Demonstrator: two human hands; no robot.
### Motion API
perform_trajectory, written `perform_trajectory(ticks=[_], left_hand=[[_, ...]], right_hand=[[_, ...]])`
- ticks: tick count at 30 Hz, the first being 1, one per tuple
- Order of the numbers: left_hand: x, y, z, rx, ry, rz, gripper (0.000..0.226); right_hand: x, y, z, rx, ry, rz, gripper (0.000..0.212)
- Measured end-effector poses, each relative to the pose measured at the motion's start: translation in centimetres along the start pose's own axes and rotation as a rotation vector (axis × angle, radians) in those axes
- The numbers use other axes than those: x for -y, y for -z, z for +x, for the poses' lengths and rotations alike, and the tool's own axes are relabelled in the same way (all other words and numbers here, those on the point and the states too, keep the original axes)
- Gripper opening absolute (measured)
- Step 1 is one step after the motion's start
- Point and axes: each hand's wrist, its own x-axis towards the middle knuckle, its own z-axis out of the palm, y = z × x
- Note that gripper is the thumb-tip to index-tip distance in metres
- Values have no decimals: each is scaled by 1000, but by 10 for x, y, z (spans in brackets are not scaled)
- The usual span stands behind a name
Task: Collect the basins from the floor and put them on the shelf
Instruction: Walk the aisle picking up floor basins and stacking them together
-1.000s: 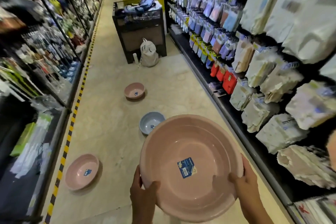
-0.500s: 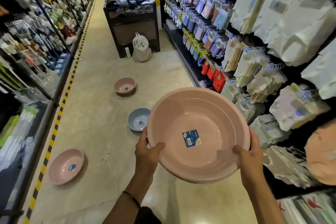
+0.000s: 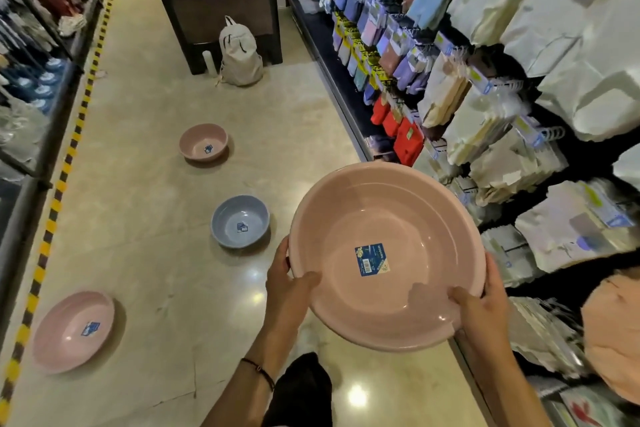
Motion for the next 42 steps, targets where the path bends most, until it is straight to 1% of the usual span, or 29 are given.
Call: perform_trajectory(ticks=[2, 6, 10, 11, 13, 16, 19, 22, 24, 26, 30, 31, 34, 36, 39, 42], left_hand=[[-7, -9, 29, 15, 19, 12, 86], [-24, -31, 81, 78, 2, 59, 87], [-30, -55, 117, 123, -13, 77, 88], [-29, -61, 124, 122, -19, 85, 88], [-25, -74, 140, 105, -20, 104, 87], [-13, -97, 169, 80, -6, 111, 89], [4, -120, 193, 68, 27, 154, 91], [22, -140, 220, 62, 51, 190, 92], [36, -153, 237, 50, 59, 202, 94], [57, -165, 257, 38, 69, 204, 95], [110, -180, 301, 26, 99, 195, 91], [125, -182, 312, 21, 108, 191, 91], [176, -182, 352, 19, 121, 198, 84], [216, -179, 380, 14, 136, 227, 84], [284, -179, 420, 35, 145, 258, 86], [353, -183, 457, 80, 127, 286, 83]], right_hand=[[3, -10, 22, -12, -28, -8, 91], [4, -24, 69, -30, -72, 19, 91], [-2, -31, 114, -73, -132, 23, 95], [-3, -31, 126, -66, -140, 38, 92], [-8, -31, 148, -30, -149, 52, 84], [-23, -25, 185, 42, -183, 78, 90], [-42, -18, 231, 117, -211, 26, 93], [-65, -11, 276, 177, -295, -14, 97], [-79, -11, 302, 176, -365, -50, 99], [-97, -16, 326, 169, -393, -87, 97], [-151, -31, 374, 157, -402, -130, 67], [-167, -34, 386, 162, -408, -150, 62], [-213, -50, 415, 220, -453, -199, 63], [-252, -59, 433, 243, -504, -201, 67], [-322, -70, 459, 224, -503, -210, 71], [-385, -81, 479, 188, -482, -251, 75]])
